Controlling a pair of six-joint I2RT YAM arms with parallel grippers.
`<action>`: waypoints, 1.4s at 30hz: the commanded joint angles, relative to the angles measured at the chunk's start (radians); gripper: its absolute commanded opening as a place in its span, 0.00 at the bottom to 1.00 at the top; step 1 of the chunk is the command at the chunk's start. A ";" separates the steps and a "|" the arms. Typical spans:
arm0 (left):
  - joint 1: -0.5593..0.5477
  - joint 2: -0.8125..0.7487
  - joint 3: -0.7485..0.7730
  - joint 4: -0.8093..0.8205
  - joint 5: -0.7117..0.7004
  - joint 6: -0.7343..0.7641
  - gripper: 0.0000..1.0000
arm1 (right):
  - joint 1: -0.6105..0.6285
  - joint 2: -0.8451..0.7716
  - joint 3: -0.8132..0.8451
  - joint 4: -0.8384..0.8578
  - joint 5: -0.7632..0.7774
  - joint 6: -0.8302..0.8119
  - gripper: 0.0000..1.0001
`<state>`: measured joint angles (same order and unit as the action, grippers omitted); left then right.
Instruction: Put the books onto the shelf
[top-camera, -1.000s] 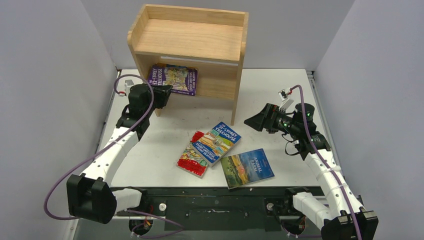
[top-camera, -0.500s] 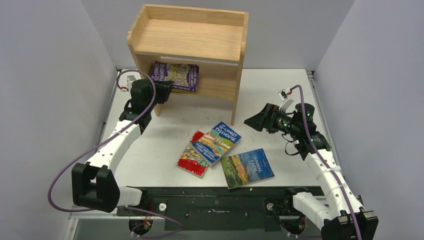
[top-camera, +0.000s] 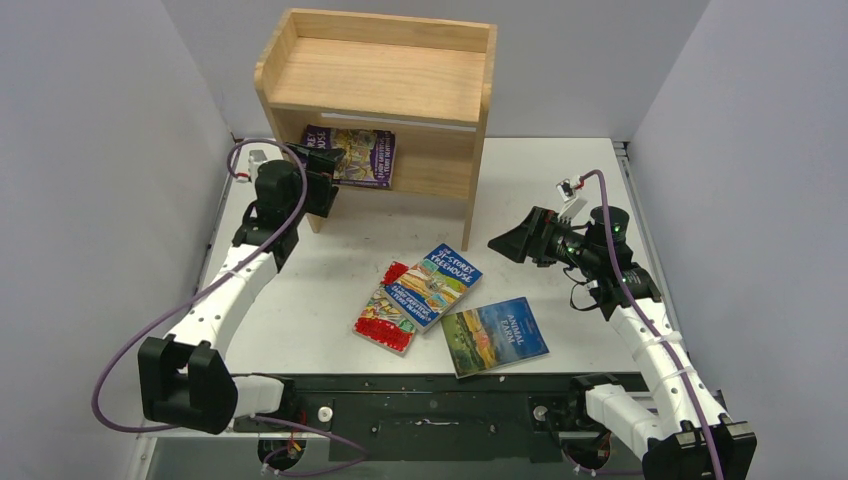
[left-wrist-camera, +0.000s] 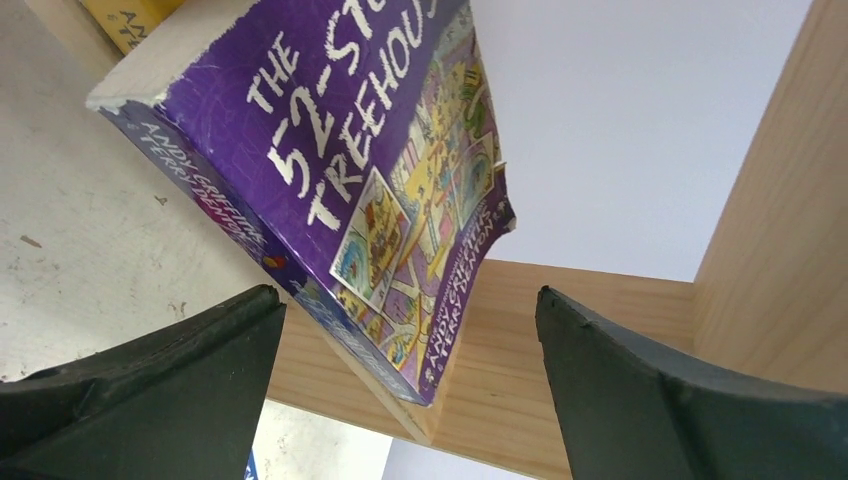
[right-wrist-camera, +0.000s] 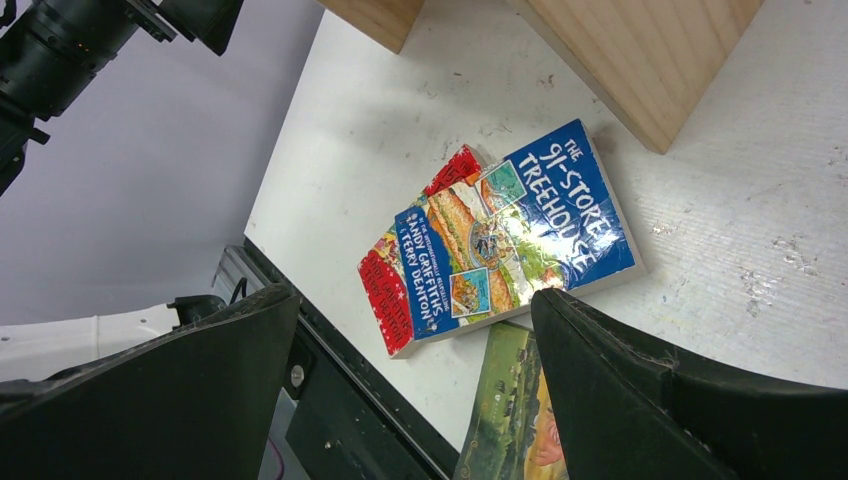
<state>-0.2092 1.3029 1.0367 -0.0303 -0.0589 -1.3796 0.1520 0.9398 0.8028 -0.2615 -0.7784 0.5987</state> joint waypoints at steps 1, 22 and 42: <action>0.007 -0.055 0.026 -0.026 -0.004 0.042 0.97 | 0.010 -0.017 0.005 0.059 -0.015 -0.003 0.90; 0.007 -0.044 -0.055 0.088 0.017 0.006 0.45 | 0.014 -0.020 -0.007 0.062 -0.006 0.000 0.90; 0.024 -0.024 -0.038 0.101 -0.052 0.037 0.35 | 0.021 -0.005 0.007 0.057 0.005 -0.006 0.90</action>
<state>-0.2016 1.2758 0.9745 0.0051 -0.0669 -1.3746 0.1654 0.9405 0.8009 -0.2543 -0.7773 0.5987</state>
